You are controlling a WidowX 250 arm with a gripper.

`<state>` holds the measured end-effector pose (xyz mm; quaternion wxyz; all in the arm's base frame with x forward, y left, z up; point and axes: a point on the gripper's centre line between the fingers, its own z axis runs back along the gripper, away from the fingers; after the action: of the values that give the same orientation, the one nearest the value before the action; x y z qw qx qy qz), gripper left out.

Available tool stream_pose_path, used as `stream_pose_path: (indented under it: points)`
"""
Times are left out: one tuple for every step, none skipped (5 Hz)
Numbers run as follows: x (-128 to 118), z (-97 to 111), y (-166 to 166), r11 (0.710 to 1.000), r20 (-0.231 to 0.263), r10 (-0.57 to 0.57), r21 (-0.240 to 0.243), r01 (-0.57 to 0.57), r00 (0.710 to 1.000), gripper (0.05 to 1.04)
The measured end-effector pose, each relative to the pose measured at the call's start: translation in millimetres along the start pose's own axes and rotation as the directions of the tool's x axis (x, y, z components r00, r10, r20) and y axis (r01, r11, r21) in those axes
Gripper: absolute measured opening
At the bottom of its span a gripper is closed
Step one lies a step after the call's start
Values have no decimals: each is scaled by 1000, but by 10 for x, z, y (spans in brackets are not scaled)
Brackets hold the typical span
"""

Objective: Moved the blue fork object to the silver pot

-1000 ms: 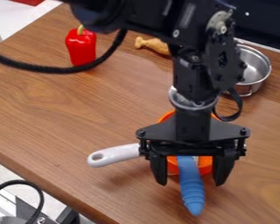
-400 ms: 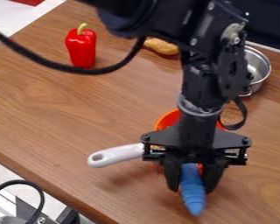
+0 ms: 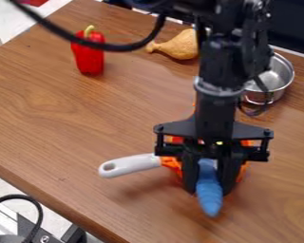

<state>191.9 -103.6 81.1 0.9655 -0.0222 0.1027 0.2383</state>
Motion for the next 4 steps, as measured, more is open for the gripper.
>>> stream_pose_path:
  points:
    - [22, 82, 11, 1000, -28, 11, 3, -11, 1000, 401]
    - [35, 137, 26, 999, -88, 31, 26, -28, 996, 401]
    - [44, 239, 39, 998, -154, 44, 47, -37, 987, 401]
    - [42, 264, 81, 998, -179, 37, 51, -29, 983, 401]
